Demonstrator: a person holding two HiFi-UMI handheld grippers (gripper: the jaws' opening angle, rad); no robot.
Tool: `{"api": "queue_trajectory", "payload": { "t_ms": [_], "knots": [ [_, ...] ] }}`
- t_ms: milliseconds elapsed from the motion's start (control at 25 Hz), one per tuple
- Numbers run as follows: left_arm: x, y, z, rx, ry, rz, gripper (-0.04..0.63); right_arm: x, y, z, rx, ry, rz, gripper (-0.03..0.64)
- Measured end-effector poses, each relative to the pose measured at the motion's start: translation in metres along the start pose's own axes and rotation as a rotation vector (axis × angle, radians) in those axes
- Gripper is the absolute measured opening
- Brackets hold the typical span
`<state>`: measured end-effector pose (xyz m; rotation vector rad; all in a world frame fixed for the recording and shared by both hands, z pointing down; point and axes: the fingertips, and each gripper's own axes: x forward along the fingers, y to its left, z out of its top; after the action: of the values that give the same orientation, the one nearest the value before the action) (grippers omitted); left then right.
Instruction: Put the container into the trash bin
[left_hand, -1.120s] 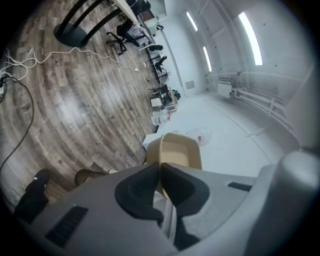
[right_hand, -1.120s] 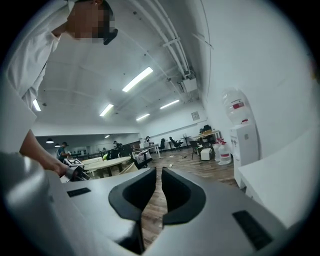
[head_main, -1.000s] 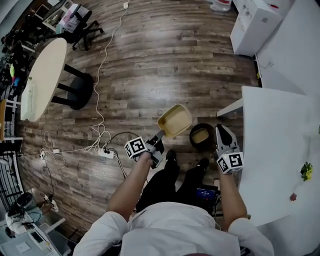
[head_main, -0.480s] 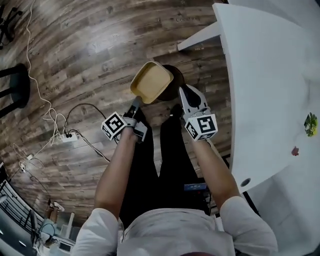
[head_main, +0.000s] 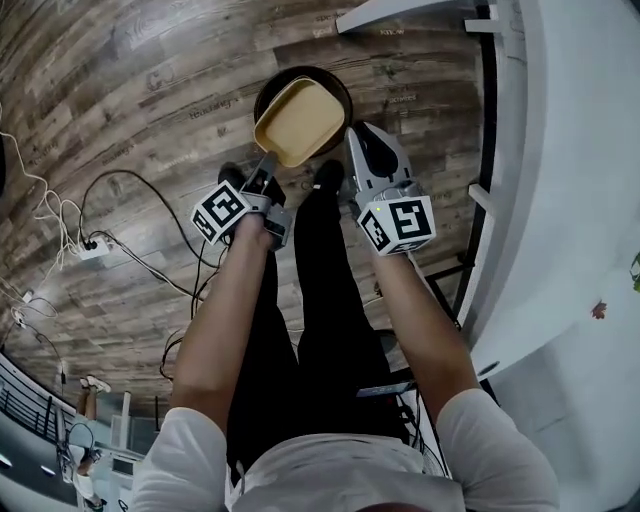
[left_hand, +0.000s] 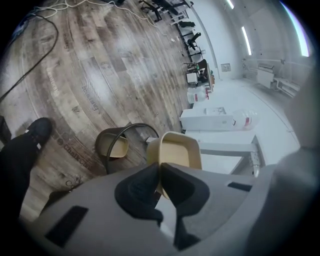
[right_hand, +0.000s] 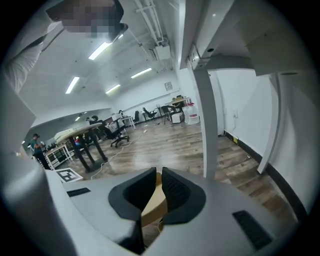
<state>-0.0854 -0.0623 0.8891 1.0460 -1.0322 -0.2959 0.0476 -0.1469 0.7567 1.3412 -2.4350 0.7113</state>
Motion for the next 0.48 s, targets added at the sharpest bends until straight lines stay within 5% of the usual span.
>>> {"api": "queue_trajectory", "payload": {
  "t_ms": [240,480],
  "knots": [
    [0.04,0.042,-0.008,-0.024,0.001,0.057,0.025,0.014,-0.026,-0.028,0.011,0.001,-0.021,0.058],
    [0.058,0.074,-0.026,-0.175,-0.087,0.102,0.025,0.017,-0.029,-0.05,0.034,0.019,-0.021,0.058]
  ]
}}
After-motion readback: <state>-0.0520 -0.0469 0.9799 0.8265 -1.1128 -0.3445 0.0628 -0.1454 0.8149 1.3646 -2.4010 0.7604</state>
